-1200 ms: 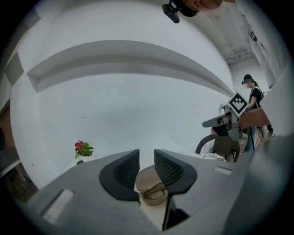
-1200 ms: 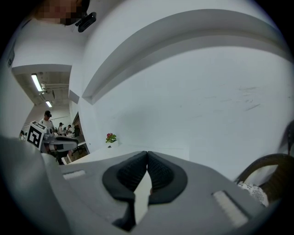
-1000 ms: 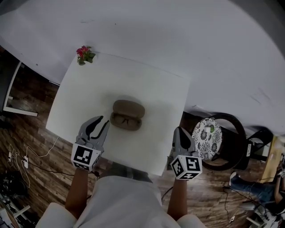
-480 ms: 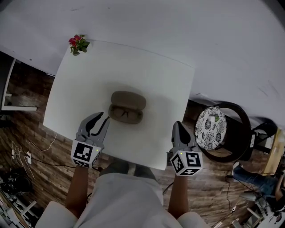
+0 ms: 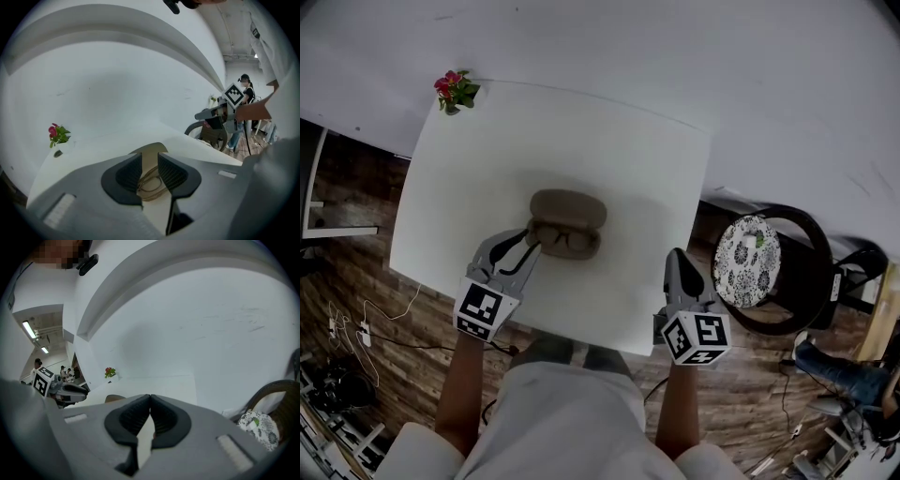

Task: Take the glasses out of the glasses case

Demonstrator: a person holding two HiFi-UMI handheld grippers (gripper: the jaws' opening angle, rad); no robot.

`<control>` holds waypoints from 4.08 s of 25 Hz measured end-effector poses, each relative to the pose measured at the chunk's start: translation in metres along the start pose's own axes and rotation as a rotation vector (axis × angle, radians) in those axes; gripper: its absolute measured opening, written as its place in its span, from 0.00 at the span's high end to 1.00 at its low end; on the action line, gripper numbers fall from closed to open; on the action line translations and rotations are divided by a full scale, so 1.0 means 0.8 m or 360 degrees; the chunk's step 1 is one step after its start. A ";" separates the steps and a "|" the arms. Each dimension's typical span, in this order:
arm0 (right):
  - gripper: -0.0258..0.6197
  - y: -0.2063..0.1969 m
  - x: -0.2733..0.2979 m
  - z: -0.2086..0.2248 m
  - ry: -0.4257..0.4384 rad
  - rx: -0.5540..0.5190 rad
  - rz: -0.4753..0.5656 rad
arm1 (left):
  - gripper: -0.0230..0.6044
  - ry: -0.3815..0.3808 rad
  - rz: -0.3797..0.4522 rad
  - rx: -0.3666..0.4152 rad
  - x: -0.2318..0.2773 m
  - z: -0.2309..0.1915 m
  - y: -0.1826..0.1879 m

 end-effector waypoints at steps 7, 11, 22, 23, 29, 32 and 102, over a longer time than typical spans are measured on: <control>0.96 -0.005 0.005 0.002 0.0000 0.0022 -0.0011 | 0.78 -0.0201 -0.0223 0.0270 0.047 0.004 0.000; 0.96 -0.007 0.007 0.003 -0.0005 0.0027 -0.0015 | 0.78 -0.0232 -0.0329 0.0486 0.071 0.008 -0.001; 0.96 -0.016 0.008 0.005 -0.0026 0.0042 -0.0046 | 0.78 -0.0356 -0.0539 0.0798 0.122 0.020 -0.013; 0.96 -0.017 0.009 0.005 -0.0026 0.0044 -0.0048 | 0.78 -0.0372 -0.0552 0.0805 0.126 0.022 -0.015; 0.96 -0.021 0.006 0.005 -0.0031 0.0050 -0.0060 | 0.78 -0.0445 -0.0637 0.0874 0.143 0.032 -0.025; 0.96 -0.022 0.005 0.006 -0.0037 0.0047 -0.0071 | 0.79 -0.0448 -0.0645 0.0876 0.148 0.033 -0.027; 0.96 0.051 -0.144 -0.034 0.0199 -0.0248 0.0283 | 0.93 0.0677 0.0485 0.0030 -0.179 0.070 0.084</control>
Point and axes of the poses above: the fingertips, and each gripper's own axes: x forward along the fingers, z to its right, y out of its top, the point moved 10 cm from there along -x, backward along the fingers, and after that the axes turned 2 degrees about y, right-handed, at the moved point
